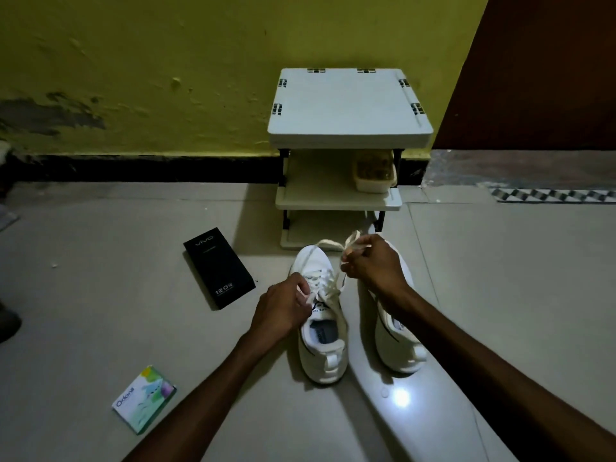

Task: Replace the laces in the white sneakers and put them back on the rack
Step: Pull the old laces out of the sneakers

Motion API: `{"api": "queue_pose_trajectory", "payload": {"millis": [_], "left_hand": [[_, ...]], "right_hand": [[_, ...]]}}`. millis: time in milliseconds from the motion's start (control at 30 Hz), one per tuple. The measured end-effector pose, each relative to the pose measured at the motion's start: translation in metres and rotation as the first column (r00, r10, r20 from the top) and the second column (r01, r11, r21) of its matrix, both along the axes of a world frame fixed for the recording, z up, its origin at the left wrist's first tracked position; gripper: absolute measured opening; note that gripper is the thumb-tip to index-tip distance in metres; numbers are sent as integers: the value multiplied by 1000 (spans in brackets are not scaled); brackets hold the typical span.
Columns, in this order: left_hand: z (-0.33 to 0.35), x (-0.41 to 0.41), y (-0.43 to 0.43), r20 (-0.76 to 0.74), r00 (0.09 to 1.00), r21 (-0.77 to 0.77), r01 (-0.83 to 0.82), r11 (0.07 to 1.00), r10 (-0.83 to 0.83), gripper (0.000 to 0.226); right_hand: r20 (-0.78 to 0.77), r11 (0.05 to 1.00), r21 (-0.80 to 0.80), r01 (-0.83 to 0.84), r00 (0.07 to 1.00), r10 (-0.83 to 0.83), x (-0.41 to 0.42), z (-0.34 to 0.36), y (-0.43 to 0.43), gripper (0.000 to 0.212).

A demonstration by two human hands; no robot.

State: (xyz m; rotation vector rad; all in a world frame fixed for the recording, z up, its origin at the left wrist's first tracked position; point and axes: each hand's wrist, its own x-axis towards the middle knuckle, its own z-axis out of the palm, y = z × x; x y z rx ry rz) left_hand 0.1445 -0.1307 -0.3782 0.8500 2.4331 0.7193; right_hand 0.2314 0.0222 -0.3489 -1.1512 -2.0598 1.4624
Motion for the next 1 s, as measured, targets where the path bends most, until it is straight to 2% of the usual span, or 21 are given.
{"api": "queue_pose_trajectory", "payload": {"millis": [67, 133, 167, 233, 333, 400, 467, 567, 633, 700, 800, 1000], "left_hand": [[-1, 3, -1, -53, 997, 25, 55, 998, -53, 26], [-4, 6, 1, -108, 991, 28, 85, 996, -82, 25], [-5, 8, 1, -114, 990, 28, 85, 996, -81, 23], [-7, 9, 3, -118, 991, 27, 74, 997, -70, 23], [-9, 9, 3, -144, 988, 17, 63, 998, -60, 24], [-11, 10, 3, -173, 983, 27, 60, 998, -54, 19], [-12, 11, 3, -206, 977, 43, 56, 997, -46, 16], [-14, 11, 3, -235, 971, 62, 52, 997, -37, 18], [-14, 13, 2, -254, 966, 54, 69, 996, -53, 22], [-13, 17, 3, -276, 959, 32, 84, 996, -72, 25], [-8, 20, 3, -297, 950, 10, 101, 995, -94, 27], [-6, 16, 5, -367, 914, -83, 156, 984, -176, 30]], "right_hand": [[172, 990, 111, -81, 983, 61, 3, -8, -2, 27], [277, 946, 247, -208, 951, 137, 7, -15, -5, 20], [326, 913, 275, -302, 922, 207, 10, -16, -9, 13], [460, 805, 328, -495, 828, 322, 12, -17, -15, 24], [579, 673, 421, -609, 751, 317, 13, -25, -23, 35], [596, 645, 452, -617, 746, 296, 14, -32, -27, 29], [567, 668, 444, -597, 765, 306, 15, -36, -28, 24], [412, 762, 412, -499, 848, 333, 23, -42, -20, 31], [315, 835, 331, -439, 886, 341, 27, -45, -15, 36], [286, 881, 232, -413, 894, 344, 28, -48, -11, 29], [280, 911, 141, -389, 898, 340, 27, -49, -8, 15], [206, 937, 31, -348, 919, 335, 28, -51, -10, 14]]}}
